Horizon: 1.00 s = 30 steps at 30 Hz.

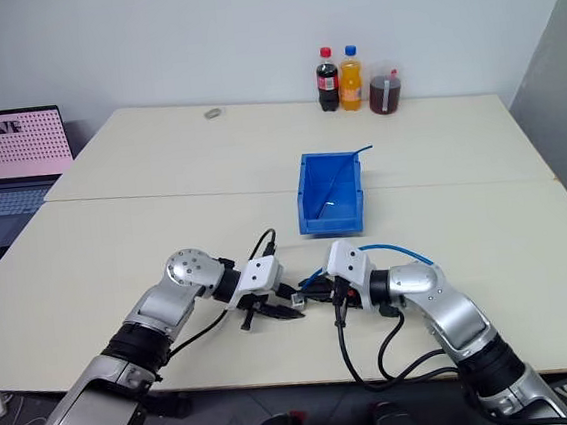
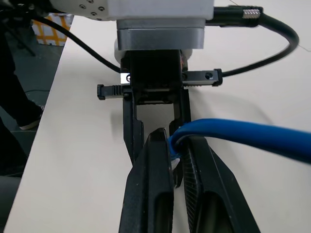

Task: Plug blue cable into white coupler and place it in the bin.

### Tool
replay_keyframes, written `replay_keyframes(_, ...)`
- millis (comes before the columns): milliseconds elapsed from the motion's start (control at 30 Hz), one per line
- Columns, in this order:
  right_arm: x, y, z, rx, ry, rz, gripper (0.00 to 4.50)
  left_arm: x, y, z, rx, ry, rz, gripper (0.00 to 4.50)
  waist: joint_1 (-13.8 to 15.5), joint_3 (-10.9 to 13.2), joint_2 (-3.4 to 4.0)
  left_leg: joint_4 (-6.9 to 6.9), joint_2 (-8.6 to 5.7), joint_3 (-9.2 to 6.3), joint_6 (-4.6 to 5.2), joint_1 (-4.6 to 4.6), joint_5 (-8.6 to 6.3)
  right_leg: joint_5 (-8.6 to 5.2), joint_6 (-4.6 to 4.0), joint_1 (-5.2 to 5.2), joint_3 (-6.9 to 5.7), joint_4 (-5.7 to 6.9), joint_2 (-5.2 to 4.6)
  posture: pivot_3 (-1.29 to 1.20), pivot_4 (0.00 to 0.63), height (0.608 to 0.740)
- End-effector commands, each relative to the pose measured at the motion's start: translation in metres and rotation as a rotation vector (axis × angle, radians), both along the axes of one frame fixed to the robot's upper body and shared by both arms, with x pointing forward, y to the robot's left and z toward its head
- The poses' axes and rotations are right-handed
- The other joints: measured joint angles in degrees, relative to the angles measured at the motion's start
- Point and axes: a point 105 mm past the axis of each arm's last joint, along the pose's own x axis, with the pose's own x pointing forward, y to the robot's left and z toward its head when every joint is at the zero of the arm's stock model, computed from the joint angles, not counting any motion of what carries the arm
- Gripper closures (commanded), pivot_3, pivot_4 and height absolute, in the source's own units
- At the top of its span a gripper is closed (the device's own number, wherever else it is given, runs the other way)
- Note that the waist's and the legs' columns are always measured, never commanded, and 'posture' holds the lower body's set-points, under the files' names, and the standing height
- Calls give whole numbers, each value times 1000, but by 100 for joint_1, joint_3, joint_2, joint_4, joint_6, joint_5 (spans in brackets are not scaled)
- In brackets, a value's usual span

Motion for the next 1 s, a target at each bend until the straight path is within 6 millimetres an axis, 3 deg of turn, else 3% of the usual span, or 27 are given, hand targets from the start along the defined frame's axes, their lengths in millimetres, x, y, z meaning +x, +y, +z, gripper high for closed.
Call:
replay_keyframes(33, -2, 0, -10, -31, 67, -51, 4492, -15, -1, -26, 66, 81, -18, 3524, -5, 0, 0, 0, 1, 1, 0, 7, 0, -1, 0, 6, 0, 0, 0, 0, 150, 740)
replay_keyframes(467, -12, 17, -2, -69, 59, -18, 4492, -17, -4, -24, 59, 88, -6, 3527, -9, -4, 0, -4, 2, 0, 0, 18, -1, -7, -8, 15, -1, 0, 0, 0, 150, 740)
replay_keyframes(733, -7, 13, -15, -103, 68, -32, 4493, -16, -7, -22, 51, 87, -3, 3527, -10, -9, -2, -5, 2, 0, 1, 18, -1, -8, -9, 15, -1, -1, 0, 0, 150, 740)
replay_keyframes(1000, -14, 9, -20, -110, 129, -39, 4494, -18, -7, -19, 32, 99, 19, 3527, -10, -28, -6, -7, 3, 0, 0, 18, -2, -10, -13, 15, -2, -2, 0, 0, 150, 740)
